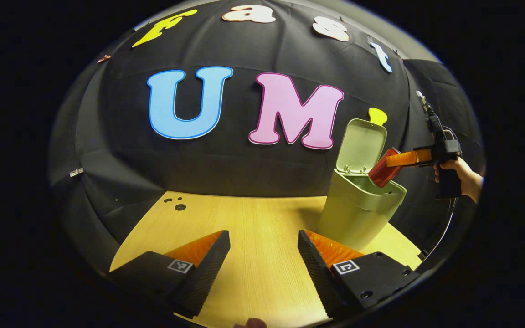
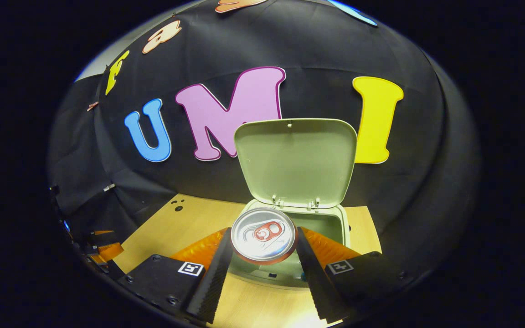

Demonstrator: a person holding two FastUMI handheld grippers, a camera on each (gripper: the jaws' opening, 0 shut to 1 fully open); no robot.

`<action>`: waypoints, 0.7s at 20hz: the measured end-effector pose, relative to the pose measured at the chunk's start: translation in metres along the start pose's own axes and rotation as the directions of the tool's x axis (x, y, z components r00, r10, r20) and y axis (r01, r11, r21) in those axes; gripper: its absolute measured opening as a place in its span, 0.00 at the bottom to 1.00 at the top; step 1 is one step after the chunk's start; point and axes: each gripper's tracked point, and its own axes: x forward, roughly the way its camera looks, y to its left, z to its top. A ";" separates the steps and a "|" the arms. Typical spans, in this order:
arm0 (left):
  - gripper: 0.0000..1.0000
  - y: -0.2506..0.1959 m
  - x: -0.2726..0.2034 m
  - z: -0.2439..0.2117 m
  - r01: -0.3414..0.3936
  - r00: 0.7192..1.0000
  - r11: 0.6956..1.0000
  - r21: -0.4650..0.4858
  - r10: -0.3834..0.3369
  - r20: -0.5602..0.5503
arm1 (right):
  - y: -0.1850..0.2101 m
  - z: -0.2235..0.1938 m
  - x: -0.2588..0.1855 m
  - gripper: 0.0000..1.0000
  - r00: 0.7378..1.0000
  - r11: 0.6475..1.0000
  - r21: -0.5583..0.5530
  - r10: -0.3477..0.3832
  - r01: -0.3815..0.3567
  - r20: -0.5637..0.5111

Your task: Press the lid of the desktop garbage bin to open it, pick up the crumpled paper on the desktop and throw it into the bin, then pick up the pop can on the desktop and drop it into the bin, and finally close the garbage bin lid.

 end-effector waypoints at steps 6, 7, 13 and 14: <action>0.96 0.004 0.000 -0.001 -0.009 1.000 1.000 -0.007 0.009 -0.003 | -0.006 -0.014 0.022 0.83 0.999 0.999 -0.033 -0.014 0.012 -0.049; 0.95 0.004 0.000 -0.002 -0.011 1.000 1.000 -0.006 0.011 -0.004 | -0.008 -0.016 0.024 0.83 0.998 0.999 -0.036 -0.019 0.017 -0.055; 0.96 0.006 0.002 -0.004 -0.015 1.000 1.000 -0.014 0.015 -0.009 | -0.017 -0.038 0.039 0.83 0.993 0.999 -0.014 -0.038 0.037 -0.110; 0.95 0.007 0.002 -0.004 -0.016 1.000 1.000 -0.016 0.016 -0.010 | -0.018 -0.043 0.041 0.83 0.992 0.999 -0.007 -0.038 0.038 -0.123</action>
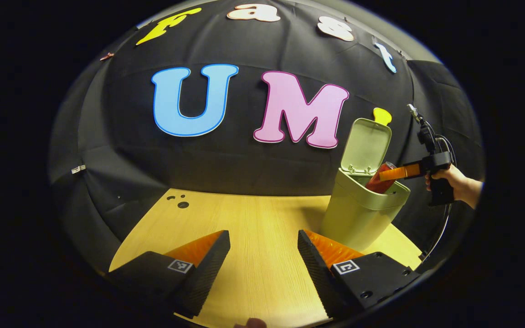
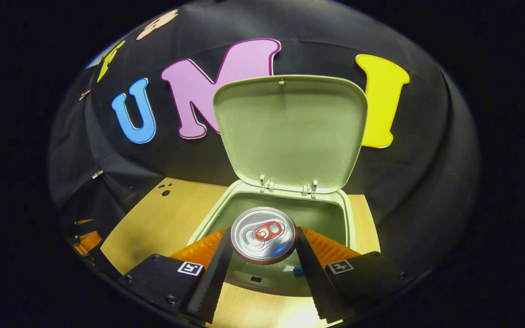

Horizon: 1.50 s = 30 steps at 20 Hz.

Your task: Press the lid of the desktop garbage bin to open it, pick up the crumpled paper on the desktop and throw it into the bin, then pick up the pop can on the desktop and drop it into the bin, and finally close the garbage bin lid.

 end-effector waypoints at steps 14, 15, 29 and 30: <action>0.96 0.003 0.001 -0.002 -0.004 1.000 1.000 -0.004 0.004 -0.005 | 0.009 -0.001 -0.003 0.88 1.000 0.999 0.048 0.016 -0.017 0.013; 0.96 0.002 0.001 -0.003 -0.005 1.000 1.000 -0.005 0.005 -0.007 | 0.011 0.005 -0.010 0.89 0.999 0.999 0.049 0.016 -0.018 0.036; 0.96 -0.010 0.002 0.002 0.026 1.000 1.000 0.001 -0.026 0.005 | 0.013 0.174 -0.078 0.98 0.913 1.000 0.017 -0.027 0.022 0.406; 0.95 -0.010 0.002 0.003 0.026 1.000 1.000 0.003 -0.026 0.004 | 0.011 0.181 -0.075 0.98 0.909 0.999 0.015 -0.032 0.028 0.415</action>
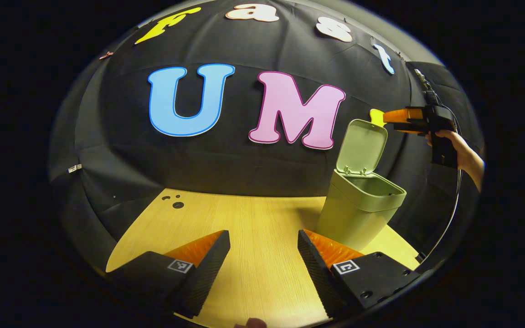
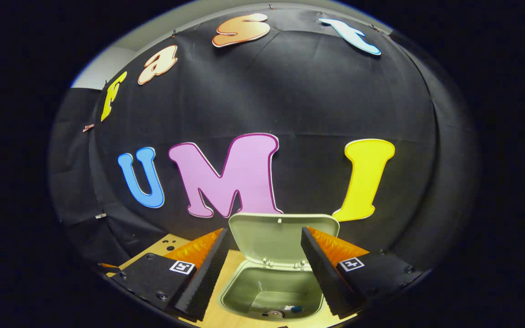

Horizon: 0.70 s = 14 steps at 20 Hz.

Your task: Press the lid of the desktop garbage bin to open it, pick up the crumpled paper on the desktop and throw it into the bin, then pick up the pop can on the desktop and drop it into the bin, and finally close the garbage bin lid.

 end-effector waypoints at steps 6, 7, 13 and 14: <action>0.96 -0.002 -0.002 -0.001 -0.003 1.000 1.000 0.013 0.003 0.001 | -0.007 0.019 0.041 0.98 0.999 0.999 -0.023 -0.038 0.039 0.032; 0.95 -0.001 -0.002 -0.001 -0.005 1.000 1.000 0.010 0.005 0.000 | -0.008 0.020 0.048 0.98 0.999 0.999 -0.025 -0.041 0.042 0.033; 0.96 0.006 -0.003 -0.003 -0.030 1.000 1.000 0.007 0.030 -0.007 | -0.013 0.014 0.080 0.98 0.998 0.998 -0.028 -0.062 0.062 0.007; 0.95 0.007 -0.004 -0.004 -0.034 0.999 0.999 0.009 0.034 -0.008 | -0.016 0.013 0.084 0.98 0.998 0.998 -0.016 -0.067 0.067 0.004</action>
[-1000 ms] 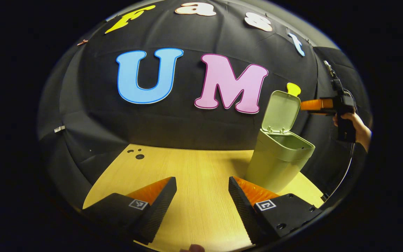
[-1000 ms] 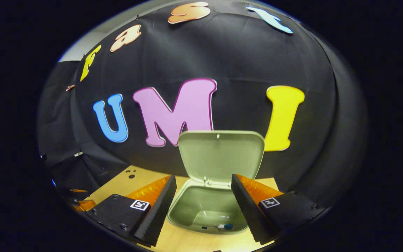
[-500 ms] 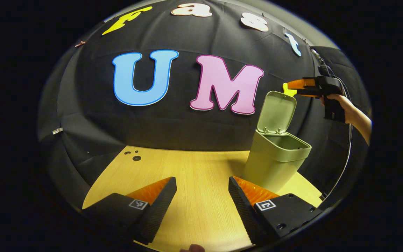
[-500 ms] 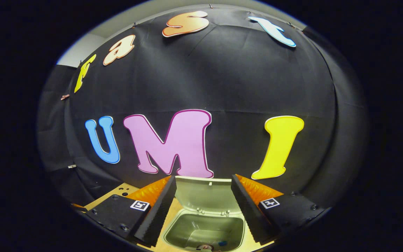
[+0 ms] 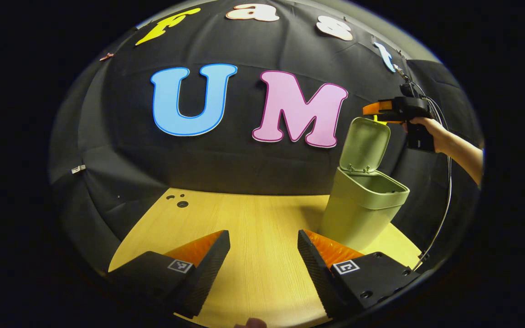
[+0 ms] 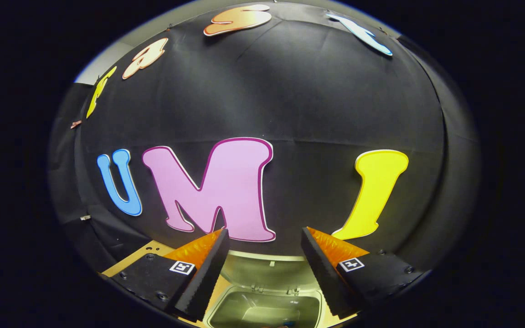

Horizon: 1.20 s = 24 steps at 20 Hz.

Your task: Press the lid of the desktop garbage bin to open it, pick up the crumpled paper on the desktop and throw it into the bin, then pick up the pop can on the desktop and drop it into the bin, and finally close the garbage bin lid.

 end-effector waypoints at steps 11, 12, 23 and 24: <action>0.96 0.005 0.004 0.002 0.003 1.000 1.000 -0.008 -0.003 0.005 | -0.001 -0.028 -0.025 0.98 0.995 1.000 0.007 0.012 -0.011 -0.101; 0.96 0.004 0.004 0.003 0.005 1.000 1.000 -0.006 -0.005 0.006 | 0.001 -0.032 -0.031 0.98 0.994 1.000 0.006 0.019 -0.019 -0.112; 0.95 -0.001 0.006 -0.004 0.028 1.000 1.000 0.001 -0.028 0.000 | 0.009 -0.103 -0.086 0.99 0.957 0.996 -0.035 0.072 -0.086 -0.282; 0.95 -0.001 0.005 -0.003 0.027 1.000 1.000 0.000 -0.027 -0.001 | 0.010 -0.109 -0.089 0.99 0.952 0.995 -0.034 0.077 -0.091 -0.297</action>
